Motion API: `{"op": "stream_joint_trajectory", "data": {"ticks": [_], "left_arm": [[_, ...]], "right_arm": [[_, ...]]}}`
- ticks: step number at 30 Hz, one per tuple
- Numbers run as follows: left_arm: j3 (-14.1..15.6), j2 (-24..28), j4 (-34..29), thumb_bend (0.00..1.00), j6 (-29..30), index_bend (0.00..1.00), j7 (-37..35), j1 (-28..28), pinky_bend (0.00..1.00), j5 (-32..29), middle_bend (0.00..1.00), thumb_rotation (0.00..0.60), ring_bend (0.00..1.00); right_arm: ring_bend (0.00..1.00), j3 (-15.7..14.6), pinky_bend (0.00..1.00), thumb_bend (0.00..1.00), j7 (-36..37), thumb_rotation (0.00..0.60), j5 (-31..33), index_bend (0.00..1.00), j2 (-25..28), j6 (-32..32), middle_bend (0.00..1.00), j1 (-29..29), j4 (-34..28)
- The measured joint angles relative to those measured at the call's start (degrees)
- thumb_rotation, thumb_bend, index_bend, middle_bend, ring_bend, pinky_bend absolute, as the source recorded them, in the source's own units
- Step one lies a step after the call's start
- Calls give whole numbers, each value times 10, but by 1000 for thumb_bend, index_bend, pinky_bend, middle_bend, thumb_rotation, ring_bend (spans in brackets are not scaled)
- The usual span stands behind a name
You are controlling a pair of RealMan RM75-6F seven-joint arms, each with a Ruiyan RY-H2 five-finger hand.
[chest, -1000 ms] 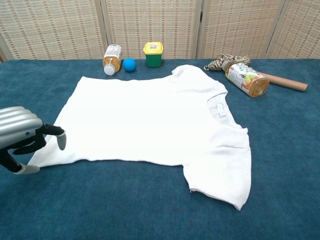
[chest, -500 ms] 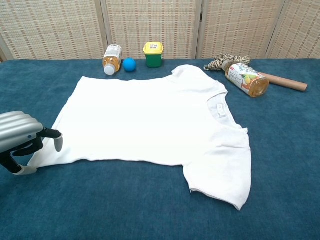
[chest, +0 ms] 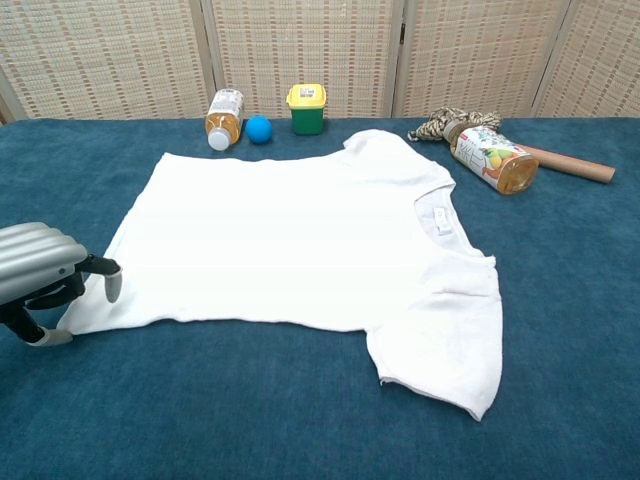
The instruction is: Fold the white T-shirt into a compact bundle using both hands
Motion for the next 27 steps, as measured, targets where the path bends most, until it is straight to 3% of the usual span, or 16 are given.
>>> {"op": "stream_joint_trajectory", "data": {"ticks": [12,27], "left_arm": [[-3,-13,9,233,-4,486,-7,-11,963,-10,950,600,860],[1,-22,19,450,-8,532,-28,-22,966,-14,955,600,863]], "right_arm": [[299,1,364,228,5,600,2,260,-1,1,294,-2,5],[308,1,364,228,7,600,6,260,-2,-4,294,-3,8]]}}
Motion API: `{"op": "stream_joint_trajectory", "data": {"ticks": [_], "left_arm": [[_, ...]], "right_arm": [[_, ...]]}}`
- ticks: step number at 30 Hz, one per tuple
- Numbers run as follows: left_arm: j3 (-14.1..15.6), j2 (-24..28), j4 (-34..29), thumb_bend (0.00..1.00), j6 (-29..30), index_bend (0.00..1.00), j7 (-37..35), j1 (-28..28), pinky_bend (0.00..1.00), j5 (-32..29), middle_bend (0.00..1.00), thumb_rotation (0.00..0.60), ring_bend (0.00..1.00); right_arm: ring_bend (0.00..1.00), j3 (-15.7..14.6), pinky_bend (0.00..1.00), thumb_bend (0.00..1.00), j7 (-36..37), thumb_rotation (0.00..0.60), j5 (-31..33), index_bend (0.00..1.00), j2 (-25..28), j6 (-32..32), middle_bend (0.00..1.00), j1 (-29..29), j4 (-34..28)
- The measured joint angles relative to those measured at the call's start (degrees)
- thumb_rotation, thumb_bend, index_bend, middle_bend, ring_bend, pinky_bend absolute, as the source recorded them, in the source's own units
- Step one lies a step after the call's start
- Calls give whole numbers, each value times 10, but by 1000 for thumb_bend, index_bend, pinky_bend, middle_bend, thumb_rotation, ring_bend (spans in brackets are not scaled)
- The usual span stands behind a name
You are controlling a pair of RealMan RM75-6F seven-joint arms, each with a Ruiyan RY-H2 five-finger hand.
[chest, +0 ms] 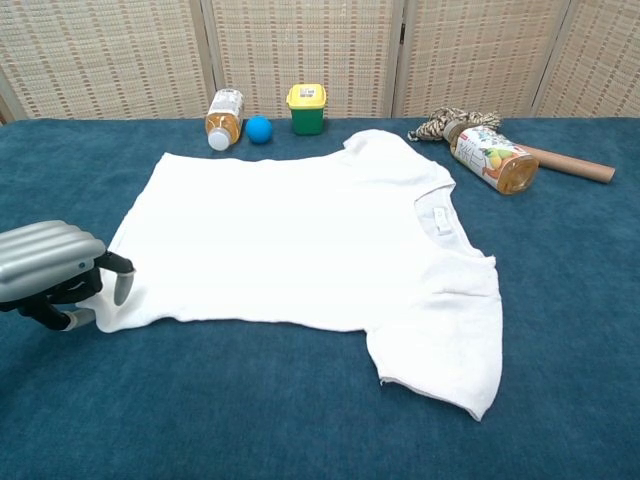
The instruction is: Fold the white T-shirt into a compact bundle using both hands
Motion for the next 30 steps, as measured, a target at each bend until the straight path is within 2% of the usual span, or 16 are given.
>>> {"op": "stream_joint_trajectory", "data": {"ticks": [3,8,16,19,25,30], "left_arm": [[0,-1,1,485,0,549,-7,-1,967,-1,958,600,865],[-1,-4,1,563,5,633,-32,-1,968,-3,969,600,872],[-1,-8,3,582,22,655,-54,2,970,-1,974,600,876],[-2,-6,-5,581,27,659,-59,3,974,-3,975,600,878],[-1,-3,-16,581,28,653,-54,3,974,-4,975,600,878],[-4,-4,-18,582,29,649,-57,2,974,-8,975,600,878]], "right_arm": [[311,0,364,227,0,600,-1,260,0,-1,294,1,0],[314,1,364,228,1,600,-6,260,-1,-2,295,4,1],[356,-3,364,265,10,600,-39,260,-7,1,345,13,5],[399,-7,401,276,17,600,-68,260,-12,0,388,22,8],[534,-18,543,276,5,600,-114,260,-30,-37,484,62,20],[802,-22,832,226,-15,600,-132,279,-59,-92,751,103,37]]}}
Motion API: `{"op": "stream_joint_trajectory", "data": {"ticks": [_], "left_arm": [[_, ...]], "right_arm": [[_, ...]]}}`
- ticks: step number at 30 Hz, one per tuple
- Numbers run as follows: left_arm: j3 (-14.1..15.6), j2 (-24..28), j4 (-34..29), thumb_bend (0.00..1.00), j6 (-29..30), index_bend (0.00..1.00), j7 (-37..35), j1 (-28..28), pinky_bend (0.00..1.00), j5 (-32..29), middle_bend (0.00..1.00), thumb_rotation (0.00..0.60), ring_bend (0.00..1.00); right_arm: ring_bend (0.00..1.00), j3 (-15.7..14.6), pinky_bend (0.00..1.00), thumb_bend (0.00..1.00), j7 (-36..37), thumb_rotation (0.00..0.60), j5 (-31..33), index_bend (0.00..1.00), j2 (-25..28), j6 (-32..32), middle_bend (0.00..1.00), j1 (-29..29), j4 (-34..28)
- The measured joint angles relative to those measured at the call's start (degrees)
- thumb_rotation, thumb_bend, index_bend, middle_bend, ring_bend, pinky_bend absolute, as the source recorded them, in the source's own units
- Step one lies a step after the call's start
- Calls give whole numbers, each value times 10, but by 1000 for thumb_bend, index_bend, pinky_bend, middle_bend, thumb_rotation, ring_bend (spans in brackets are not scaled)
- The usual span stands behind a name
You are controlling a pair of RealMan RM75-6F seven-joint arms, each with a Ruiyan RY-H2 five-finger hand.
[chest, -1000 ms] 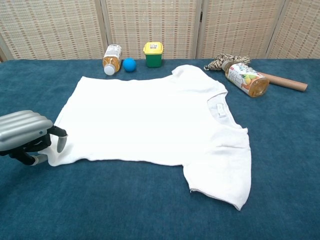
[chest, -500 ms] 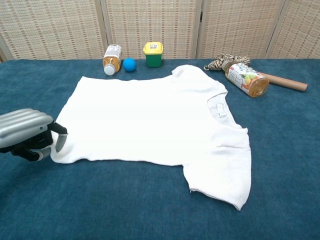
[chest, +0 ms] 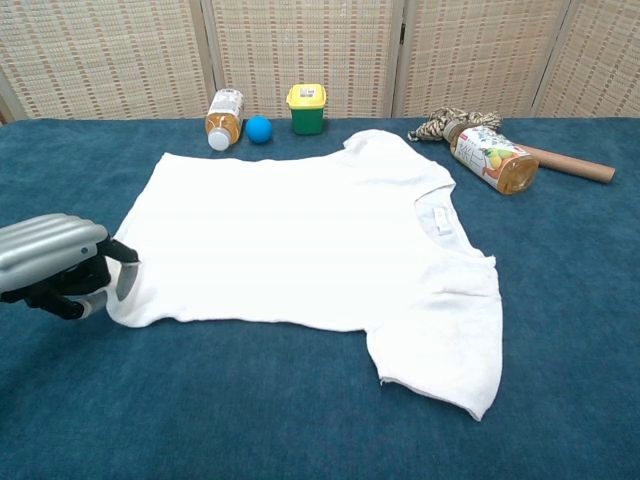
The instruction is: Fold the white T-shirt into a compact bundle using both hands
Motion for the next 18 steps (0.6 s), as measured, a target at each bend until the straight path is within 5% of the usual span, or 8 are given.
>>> {"op": "stream_joint_trajectory", "data": {"ticks": [6,18], "left_arm": [[3,6,-8,581,-2,649,3,3,974,-6,976,600,878],[4,15,-26,581,-6,649,15,10,974,-20,976,600,878]], "right_arm": [[952,-2,970,210,-1,600,-6,397,-55,-65,889,50,43],[968,-13,982,256,16,600,11,448,-142,-147,895,109,129]]}}
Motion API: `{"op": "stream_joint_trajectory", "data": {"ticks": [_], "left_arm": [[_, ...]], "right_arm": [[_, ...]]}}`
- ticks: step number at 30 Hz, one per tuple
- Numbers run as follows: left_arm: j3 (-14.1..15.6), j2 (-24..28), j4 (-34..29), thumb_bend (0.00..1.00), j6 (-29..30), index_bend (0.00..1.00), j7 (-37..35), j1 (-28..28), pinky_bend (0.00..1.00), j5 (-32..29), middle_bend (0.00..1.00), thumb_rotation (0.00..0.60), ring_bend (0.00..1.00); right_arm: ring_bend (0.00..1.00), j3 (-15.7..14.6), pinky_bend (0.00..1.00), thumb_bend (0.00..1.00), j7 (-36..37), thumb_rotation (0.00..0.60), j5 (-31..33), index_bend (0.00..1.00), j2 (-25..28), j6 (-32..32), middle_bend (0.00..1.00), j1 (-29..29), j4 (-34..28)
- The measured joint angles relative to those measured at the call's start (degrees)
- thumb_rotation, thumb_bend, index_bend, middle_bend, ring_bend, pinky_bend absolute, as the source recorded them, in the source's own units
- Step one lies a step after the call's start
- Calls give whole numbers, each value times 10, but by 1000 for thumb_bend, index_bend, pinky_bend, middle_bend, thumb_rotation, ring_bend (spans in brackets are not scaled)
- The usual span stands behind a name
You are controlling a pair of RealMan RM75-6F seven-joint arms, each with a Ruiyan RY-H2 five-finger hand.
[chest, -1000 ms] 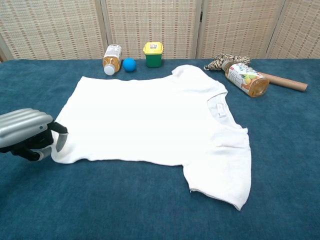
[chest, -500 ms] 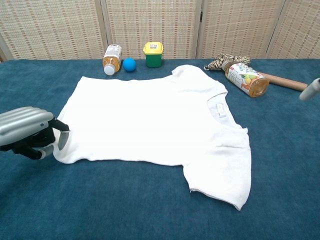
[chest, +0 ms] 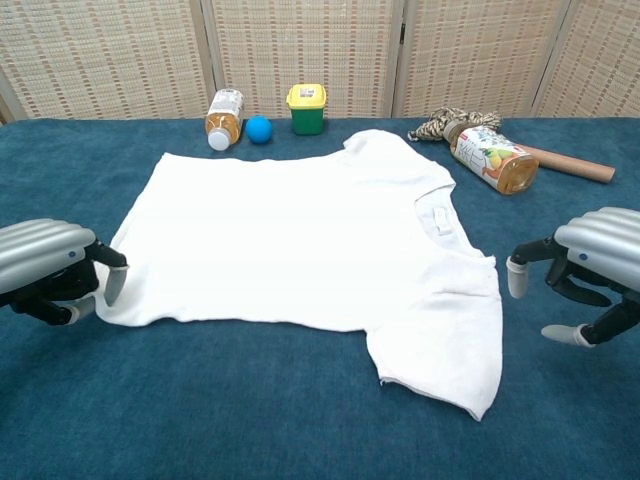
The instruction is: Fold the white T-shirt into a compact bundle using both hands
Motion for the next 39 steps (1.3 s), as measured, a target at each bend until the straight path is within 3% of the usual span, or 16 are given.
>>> {"op": "stream_joint_trajectory", "data": {"ticks": [31,39], "left_arm": [[-3,-9,9,581,-5,646,-5,0,974,-8,975,600,878],[-2,-11,12,581,-5,644,-8,0,974,-8,975,600,878]], "right_arm": [[972,-13,983,258,15,600,26,480,-87,-39,897,66,100],[977,-15,986,310,14,600,29,508,-98,-35,901,73,107]]}}
